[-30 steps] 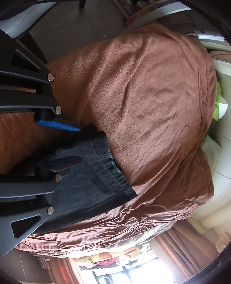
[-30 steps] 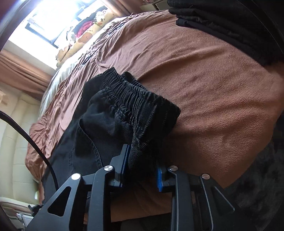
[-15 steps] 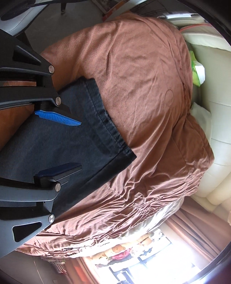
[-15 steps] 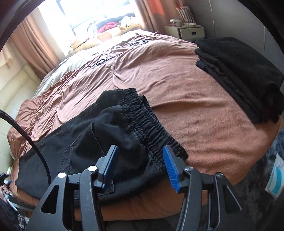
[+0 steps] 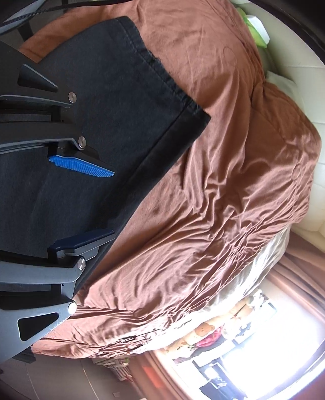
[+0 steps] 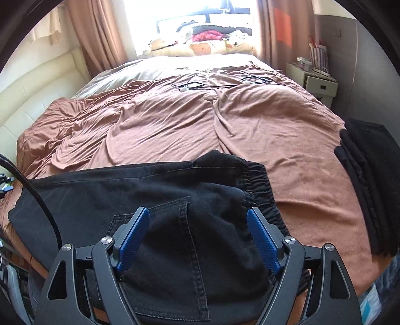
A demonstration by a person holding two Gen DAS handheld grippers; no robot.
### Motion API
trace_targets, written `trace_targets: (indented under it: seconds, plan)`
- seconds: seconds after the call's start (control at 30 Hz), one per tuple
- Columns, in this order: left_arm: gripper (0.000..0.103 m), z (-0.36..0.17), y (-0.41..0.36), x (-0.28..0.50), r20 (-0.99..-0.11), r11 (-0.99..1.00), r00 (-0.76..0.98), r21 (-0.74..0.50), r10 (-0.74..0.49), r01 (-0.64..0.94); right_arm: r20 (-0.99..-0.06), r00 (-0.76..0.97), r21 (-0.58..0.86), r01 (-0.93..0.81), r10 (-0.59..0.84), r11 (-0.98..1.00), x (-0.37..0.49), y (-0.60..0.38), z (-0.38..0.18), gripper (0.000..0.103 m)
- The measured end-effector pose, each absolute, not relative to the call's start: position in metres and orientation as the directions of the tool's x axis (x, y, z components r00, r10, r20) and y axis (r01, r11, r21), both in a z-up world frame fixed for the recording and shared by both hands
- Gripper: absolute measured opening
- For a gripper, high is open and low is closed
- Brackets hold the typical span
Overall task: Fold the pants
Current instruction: 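Move both open grippers to the edge of the black pants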
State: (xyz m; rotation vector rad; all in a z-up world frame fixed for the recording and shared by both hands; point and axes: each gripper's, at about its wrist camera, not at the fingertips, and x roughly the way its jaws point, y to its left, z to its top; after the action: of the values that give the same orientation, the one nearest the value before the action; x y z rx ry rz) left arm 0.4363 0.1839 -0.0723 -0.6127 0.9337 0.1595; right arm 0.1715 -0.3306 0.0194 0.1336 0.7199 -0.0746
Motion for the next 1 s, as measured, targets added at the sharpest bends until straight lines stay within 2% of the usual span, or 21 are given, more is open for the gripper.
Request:
trace_targets:
  seconds: [0.33,0.43,0.83,0.93,1.0]
  plan:
    - [0.046,-0.092,0.115,0.486,-0.839,0.865,0.519,-0.373,-0.161,-0.335,-0.687,0.721,0.033,-0.092,0.089,0.995,0.243,-0.303,0.016,0.079]
    - [0.046,-0.1,0.104,0.498,-0.857,0.867,0.489,-0.363,-0.166,-0.342,-0.703,0.702,0.013,-0.147,0.114,0.989,0.266,-0.296,0.015,0.074]
    - [0.046,-0.138,0.077,0.536,-0.921,0.882,0.369,-0.275,-0.127,-0.384,-0.789,0.584,-0.045,-0.364,0.191,0.93,0.357,-0.248,-0.008,0.072]
    - [0.046,-0.146,0.074,0.542,-0.94,0.892,0.332,-0.21,-0.073,-0.4,-0.816,0.547,-0.061,-0.406,0.189,0.912,0.378,-0.237,-0.016,0.072]
    - [0.046,-0.151,0.074,0.545,-0.946,0.894,0.316,-0.202,-0.072,-0.401,-0.834,0.521,-0.07,-0.426,0.181,0.902,0.394,-0.231,-0.023,0.066]
